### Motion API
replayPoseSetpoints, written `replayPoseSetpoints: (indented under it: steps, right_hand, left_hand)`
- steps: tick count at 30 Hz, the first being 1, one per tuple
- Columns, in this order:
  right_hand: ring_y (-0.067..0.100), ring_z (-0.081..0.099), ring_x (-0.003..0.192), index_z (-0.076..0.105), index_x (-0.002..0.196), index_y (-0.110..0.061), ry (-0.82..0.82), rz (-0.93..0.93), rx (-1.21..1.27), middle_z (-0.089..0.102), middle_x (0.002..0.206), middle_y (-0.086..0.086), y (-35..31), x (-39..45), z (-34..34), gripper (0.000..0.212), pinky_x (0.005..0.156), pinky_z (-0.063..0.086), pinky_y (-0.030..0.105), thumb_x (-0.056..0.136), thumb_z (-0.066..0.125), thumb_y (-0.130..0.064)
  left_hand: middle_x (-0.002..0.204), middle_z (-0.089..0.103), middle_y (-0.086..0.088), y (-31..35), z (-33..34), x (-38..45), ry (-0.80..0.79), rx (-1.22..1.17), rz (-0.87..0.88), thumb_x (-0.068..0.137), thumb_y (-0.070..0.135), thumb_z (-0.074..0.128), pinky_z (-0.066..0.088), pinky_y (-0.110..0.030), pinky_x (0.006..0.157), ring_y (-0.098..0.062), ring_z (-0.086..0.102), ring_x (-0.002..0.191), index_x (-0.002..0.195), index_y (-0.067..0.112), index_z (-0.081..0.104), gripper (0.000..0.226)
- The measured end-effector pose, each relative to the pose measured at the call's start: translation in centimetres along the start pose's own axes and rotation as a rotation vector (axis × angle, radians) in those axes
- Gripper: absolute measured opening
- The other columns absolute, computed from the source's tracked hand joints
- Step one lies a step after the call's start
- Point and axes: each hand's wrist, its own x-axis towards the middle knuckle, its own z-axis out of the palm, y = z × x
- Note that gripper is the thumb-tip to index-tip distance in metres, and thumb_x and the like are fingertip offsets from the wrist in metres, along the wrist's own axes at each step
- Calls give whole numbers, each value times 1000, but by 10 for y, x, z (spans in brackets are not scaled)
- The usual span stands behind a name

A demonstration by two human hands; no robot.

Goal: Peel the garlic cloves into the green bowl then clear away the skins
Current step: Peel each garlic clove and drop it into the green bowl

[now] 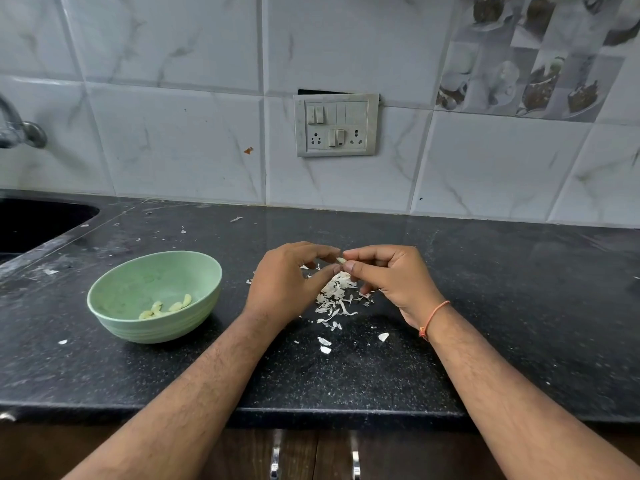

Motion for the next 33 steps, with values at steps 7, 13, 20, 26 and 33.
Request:
replayPoseSetpoints:
  steps: [7, 13, 20, 26, 33]
  right_hand:
    - [17, 74, 81, 84, 105, -16, -42, -22, -35, 82, 95, 7, 0, 0, 0, 23, 60, 58, 28, 88, 83, -1]
    - [29, 69, 86, 85, 101, -30, -2, -137, -251, 78, 97, -6, 5, 0, -1, 16, 71, 64, 44, 87, 88, -23]
    - [23, 66, 80, 85, 93, -30, 69, -172, -292, 77, 91, -8, 4, -5, 0, 7, 75, 57, 34, 88, 88, -26]
    - [26, 67, 80, 85, 94, -30, 64, -175, -266, 77, 91, -7, -18, -13, 2, 5, 74, 56, 35, 89, 87, -29]
    - [9, 59, 71, 85, 90, -32, -7, -177, -292, 76, 90, -6, -45, -20, 31, 14, 68, 51, 26, 85, 87, -45]
  left_hand:
    - [93, 75, 26, 3, -1, 1, -7, -32, -36, 95, 38, 79, 48, -11, 72, 0, 68, 86, 105, 40, 81, 10]
    - [93, 74, 26, 3, -2, -1, -13, -33, -45, 95, 41, 77, 53, -17, 74, 1, 68, 85, 103, 38, 81, 9]
    - [94, 73, 25, 11, -6, -6, 20, -15, -3, 96, 42, 75, 54, -23, 74, -1, 66, 82, 101, 38, 79, 8]
    - [94, 71, 25, 34, -21, -7, 36, 73, 28, 98, 42, 73, 54, -30, 75, -1, 63, 86, 101, 39, 77, 6]
    - [85, 69, 27, 44, -81, -3, -107, 255, 52, 95, 45, 74, 51, -27, 70, 3, 62, 83, 97, 39, 79, 8]
